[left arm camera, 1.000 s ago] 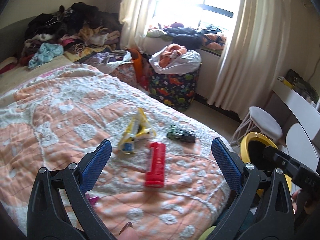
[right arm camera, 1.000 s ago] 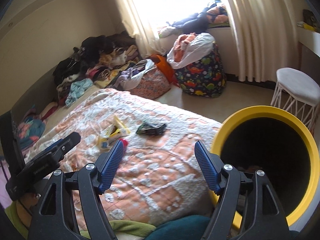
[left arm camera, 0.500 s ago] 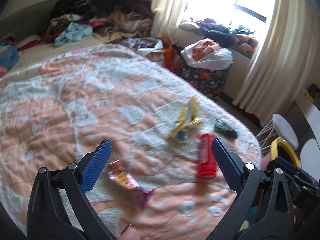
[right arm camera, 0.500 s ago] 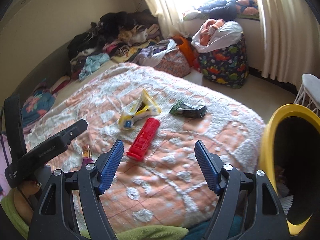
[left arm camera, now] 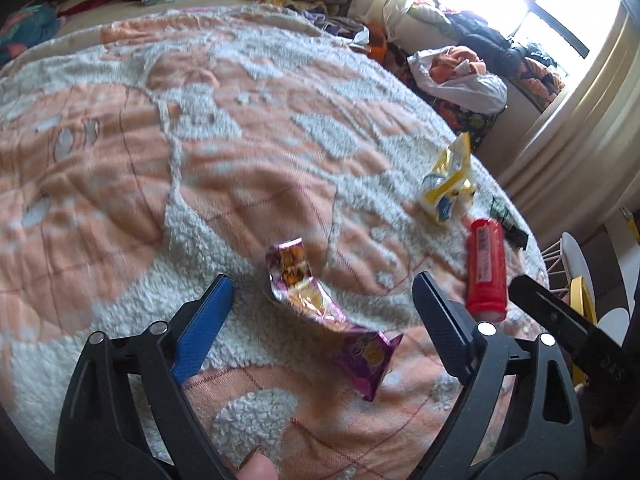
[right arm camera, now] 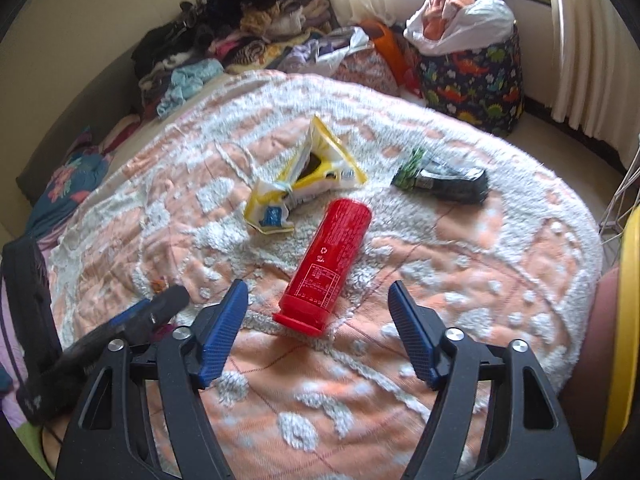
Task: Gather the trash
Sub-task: 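Close the left tool on the gold-purple wrapper while the right tool grasps the red tube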
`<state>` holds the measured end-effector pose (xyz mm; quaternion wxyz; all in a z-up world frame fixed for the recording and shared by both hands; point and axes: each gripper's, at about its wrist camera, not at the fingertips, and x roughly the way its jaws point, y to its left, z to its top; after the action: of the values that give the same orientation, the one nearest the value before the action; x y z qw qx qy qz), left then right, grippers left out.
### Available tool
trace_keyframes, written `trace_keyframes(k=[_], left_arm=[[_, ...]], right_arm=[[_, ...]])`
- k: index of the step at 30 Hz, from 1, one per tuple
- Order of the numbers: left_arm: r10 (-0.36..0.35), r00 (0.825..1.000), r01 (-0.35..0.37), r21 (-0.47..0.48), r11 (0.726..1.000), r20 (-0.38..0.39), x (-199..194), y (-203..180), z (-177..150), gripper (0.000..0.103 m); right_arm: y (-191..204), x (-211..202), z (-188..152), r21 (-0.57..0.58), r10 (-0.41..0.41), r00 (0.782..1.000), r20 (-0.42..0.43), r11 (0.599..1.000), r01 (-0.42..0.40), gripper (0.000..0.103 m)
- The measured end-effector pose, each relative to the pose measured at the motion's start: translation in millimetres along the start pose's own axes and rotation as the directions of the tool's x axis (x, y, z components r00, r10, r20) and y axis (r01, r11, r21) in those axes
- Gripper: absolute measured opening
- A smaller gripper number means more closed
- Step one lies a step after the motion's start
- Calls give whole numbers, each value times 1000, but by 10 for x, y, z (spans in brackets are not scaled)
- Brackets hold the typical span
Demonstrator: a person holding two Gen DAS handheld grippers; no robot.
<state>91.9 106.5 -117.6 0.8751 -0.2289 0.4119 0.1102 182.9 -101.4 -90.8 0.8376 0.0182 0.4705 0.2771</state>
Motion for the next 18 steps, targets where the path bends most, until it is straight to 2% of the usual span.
trace_keyframes(k=[3, 5, 9, 13, 15, 18], left_arm=[[-6, 1000, 6, 10, 1000, 13, 4, 4, -20, 72], [-8, 1000, 8, 8, 1000, 18, 8, 28, -22, 63], [1, 1000, -2, 5, 1000, 27, 27, 70, -4, 45], [-16, 999, 16, 4, 1000, 37, 21, 101, 19, 29], [-44, 998, 44, -10, 999, 41, 16, 134, 31, 15], [-98, 994, 99, -5, 995, 49, -15, 97, 34, 11]], right_arm=[[-3, 186, 3, 0, -2, 999, -50, 1000, 2, 49], [-29, 274, -26, 15, 25, 997, -72, 1000, -24, 37], [-54, 251, -97, 10, 38, 998, -49, 999, -37, 35], [-75, 137, -159, 3, 15, 1000, -8, 1000, -15, 34], [-98, 62, -196, 2, 3, 1000, 15, 1000, -3, 34], [-135, -54, -229, 5, 3, 999, 43, 1000, -3, 33]])
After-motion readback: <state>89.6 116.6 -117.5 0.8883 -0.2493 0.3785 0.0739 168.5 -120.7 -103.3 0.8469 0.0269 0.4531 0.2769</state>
